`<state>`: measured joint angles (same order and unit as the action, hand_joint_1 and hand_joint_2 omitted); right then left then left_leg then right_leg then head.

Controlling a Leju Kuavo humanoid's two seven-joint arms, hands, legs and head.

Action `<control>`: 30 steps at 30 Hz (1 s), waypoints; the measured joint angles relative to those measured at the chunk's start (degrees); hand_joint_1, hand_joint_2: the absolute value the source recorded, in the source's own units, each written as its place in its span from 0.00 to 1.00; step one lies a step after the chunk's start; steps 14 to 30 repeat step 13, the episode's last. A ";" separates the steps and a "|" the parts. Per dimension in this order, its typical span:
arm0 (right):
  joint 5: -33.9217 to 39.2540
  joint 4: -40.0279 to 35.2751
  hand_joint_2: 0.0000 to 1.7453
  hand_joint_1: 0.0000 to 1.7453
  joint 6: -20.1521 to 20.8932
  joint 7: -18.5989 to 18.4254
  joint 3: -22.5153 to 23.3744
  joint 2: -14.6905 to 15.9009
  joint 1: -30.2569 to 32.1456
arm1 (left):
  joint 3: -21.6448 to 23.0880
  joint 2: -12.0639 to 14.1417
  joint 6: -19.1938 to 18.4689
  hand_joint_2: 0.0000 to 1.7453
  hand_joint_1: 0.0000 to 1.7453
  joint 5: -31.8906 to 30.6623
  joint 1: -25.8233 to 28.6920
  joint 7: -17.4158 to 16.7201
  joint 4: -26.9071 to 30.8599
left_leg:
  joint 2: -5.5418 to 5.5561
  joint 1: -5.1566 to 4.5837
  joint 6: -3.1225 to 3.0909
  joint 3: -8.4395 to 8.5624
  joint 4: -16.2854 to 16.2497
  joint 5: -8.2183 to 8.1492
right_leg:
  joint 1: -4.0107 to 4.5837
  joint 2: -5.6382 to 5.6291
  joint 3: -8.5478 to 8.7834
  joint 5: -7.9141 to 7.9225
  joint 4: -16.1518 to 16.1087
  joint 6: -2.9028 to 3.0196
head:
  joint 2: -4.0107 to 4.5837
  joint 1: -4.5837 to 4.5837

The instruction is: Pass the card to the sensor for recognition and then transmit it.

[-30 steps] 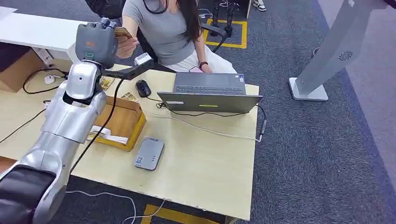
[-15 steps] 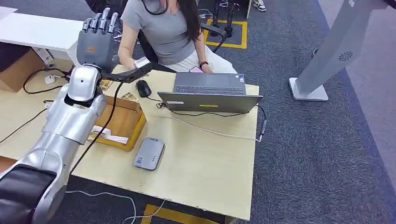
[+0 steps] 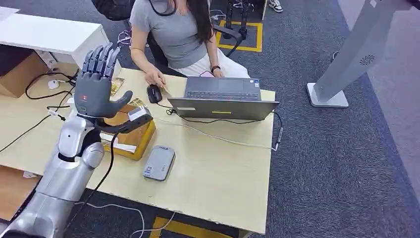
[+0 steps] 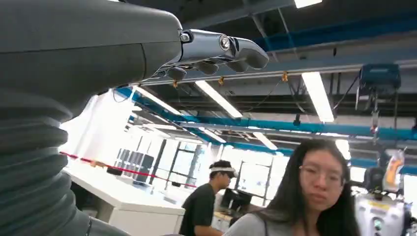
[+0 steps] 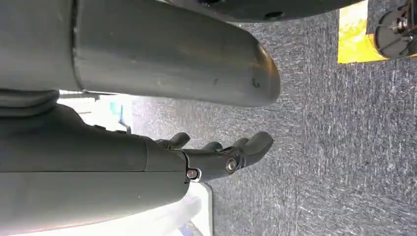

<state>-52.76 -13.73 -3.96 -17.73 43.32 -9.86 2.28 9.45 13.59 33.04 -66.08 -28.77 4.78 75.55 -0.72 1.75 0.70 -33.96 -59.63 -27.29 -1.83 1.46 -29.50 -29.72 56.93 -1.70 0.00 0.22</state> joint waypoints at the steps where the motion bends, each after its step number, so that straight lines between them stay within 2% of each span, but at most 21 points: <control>1: 0.00 0.00 0.00 0.00 -0.07 0.13 0.07 0.00 0.02 | -0.51 0.23 1.44 1.00 0.00 1.79 1.56 1.06 1.50 | -0.08 -0.01 0.00 0.02 0.02 0.00 | 0.00 -0.07 0.03 0.01 0.01 0.00 | 0.00 0.02; 3: -0.04 0.02 0.00 0.00 -0.30 0.57 0.35 0.00 0.13 | -2.68 0.99 5.14 1.00 0.00 8.68 7.07 5.01 6.53 | -0.33 -0.03 0.00 0.13 0.03 -0.05 | -0.02 -0.34 0.05 0.02 0.01 0.01 | 0.00 0.02; 5: -0.17 0.13 0.00 0.00 -0.48 1.14 0.72 -0.02 0.33 | -6.50 0.94 6.37 1.00 0.00 19.01 14.63 12.33 11.80 | -0.45 -0.03 0.01 0.17 0.03 -0.13 | -0.02 -0.51 -0.02 -0.02 -0.01 0.00 | 0.00 0.04; 7: -0.17 0.15 0.00 0.00 -0.57 1.64 1.18 -0.02 0.56 | -10.85 0.20 4.88 1.00 0.00 34.05 22.01 20.87 17.24 | -0.45 -0.02 -0.01 0.12 0.03 -0.19 | -0.02 -0.50 -0.09 -0.09 -0.04 -0.04 | 0.00 0.02; 8: -0.15 0.15 0.00 0.00 -0.68 1.86 1.38 -0.02 0.68 | -13.20 -0.90 3.17 1.00 0.00 40.77 25.79 23.85 19.50 | -0.44 -0.03 -0.03 0.11 0.03 -0.25 | -0.02 -0.47 -0.08 -0.15 -0.05 -0.01 | 0.00 0.02; 10: -0.20 0.09 0.00 0.00 -0.87 2.58 1.97 -0.11 1.03 | -19.78 -4.20 -3.46 1.00 0.00 56.45 31.68 28.08 23.60 | -0.42 -0.03 0.00 0.12 0.03 -0.31 | -0.02 -0.42 -0.11 -0.23 -0.07 0.02 | 0.00 0.02; 11: -0.26 -0.04 0.00 0.00 -0.83 2.84 2.34 -0.26 1.20 | -23.39 -6.41 -7.64 1.00 0.00 63.42 33.46 28.49 24.46 | -0.35 -0.02 -0.02 0.11 0.03 -0.32 | -0.02 -0.36 -0.14 -0.28 -0.08 -0.05 | 0.00 0.04; 13: -1.16 -0.70 0.00 0.00 -0.19 2.91 2.91 -0.63 1.48 | -31.43 -11.21 -15.74 1.00 0.00 73.60 35.56 26.38 24.60 | -0.30 -0.02 -0.02 0.09 0.04 -0.33 | -0.02 -0.28 -0.12 -0.31 -0.08 -0.07 | 0.00 0.04; 30: -1.16 -0.70 0.00 0.00 -0.19 2.91 2.91 -0.63 1.48 | -31.43 -11.21 -15.74 1.00 0.00 73.60 35.56 26.38 24.60 | -0.30 -0.02 -0.02 0.09 0.04 -0.33 | -0.02 -0.28 -0.12 -0.31 -0.08 -0.07 | 0.00 0.04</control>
